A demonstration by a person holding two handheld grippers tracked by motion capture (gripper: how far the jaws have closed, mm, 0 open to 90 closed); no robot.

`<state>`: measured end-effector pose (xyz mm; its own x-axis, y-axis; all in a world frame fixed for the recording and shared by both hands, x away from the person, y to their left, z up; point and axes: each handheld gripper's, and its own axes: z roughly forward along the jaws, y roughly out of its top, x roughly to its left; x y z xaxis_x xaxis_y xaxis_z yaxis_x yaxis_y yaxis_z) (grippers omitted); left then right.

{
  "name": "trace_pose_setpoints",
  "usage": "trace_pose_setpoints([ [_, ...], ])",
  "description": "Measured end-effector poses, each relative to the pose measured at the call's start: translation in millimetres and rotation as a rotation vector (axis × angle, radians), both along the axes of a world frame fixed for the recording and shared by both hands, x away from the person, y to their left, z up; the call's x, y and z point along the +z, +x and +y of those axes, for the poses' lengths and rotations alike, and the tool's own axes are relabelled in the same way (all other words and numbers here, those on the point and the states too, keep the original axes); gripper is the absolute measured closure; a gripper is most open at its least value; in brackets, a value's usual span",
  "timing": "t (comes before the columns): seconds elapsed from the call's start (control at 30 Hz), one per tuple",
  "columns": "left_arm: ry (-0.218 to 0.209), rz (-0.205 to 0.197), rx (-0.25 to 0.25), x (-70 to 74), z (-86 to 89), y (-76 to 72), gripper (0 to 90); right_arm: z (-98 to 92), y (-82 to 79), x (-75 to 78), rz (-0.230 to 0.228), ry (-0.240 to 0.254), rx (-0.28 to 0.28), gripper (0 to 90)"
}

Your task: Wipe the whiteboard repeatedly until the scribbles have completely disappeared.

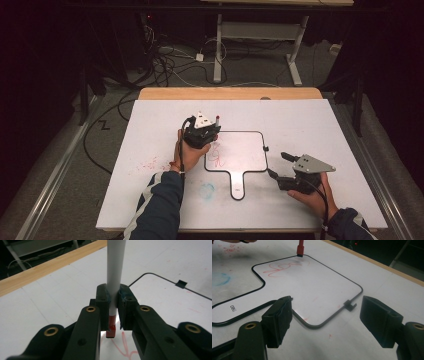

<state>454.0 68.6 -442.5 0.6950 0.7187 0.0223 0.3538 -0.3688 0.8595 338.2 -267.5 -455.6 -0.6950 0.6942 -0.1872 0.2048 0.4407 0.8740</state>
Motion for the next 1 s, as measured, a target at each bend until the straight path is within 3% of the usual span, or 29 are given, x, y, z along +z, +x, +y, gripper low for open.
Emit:
trace_pose_setpoints([
  [0.17,0.015,0.012,0.032,-9.4,2.0,7.1,78.8,3.0,2.8,-2.5,0.008,-0.004,0.009,27.1],
  [0.23,-0.011,0.013,0.047,-11.8,3.8,8.0,78.8,4.8,3.9,-2.8,0.011,-0.003,0.010,27.2],
  [0.3,-0.019,0.007,0.045,-13.2,4.0,8.8,78.9,6.1,3.3,-2.7,0.007,-0.004,0.016,27.2],
  [0.37,0.001,-0.011,0.050,-13.6,2.4,10.3,78.9,6.6,2.0,-3.3,-0.001,-0.015,0.023,27.2],
  [0.7,-0.041,-0.017,-0.004,-16.8,-17.3,8.3,79.0,6.0,-3.2,-0.8,-0.009,-0.018,0.032,27.5],
  [0.83,-0.032,-0.033,-0.015,-17.3,-21.1,8.5,79.0,6.4,-3.5,-1.2,-0.005,-0.016,0.038,27.5],
  [1.0,-0.044,-0.043,0.035,-19.8,-10.0,14.7,79.1,5.3,-3.4,-1.3,-0.002,-0.012,0.039,27.5],
])
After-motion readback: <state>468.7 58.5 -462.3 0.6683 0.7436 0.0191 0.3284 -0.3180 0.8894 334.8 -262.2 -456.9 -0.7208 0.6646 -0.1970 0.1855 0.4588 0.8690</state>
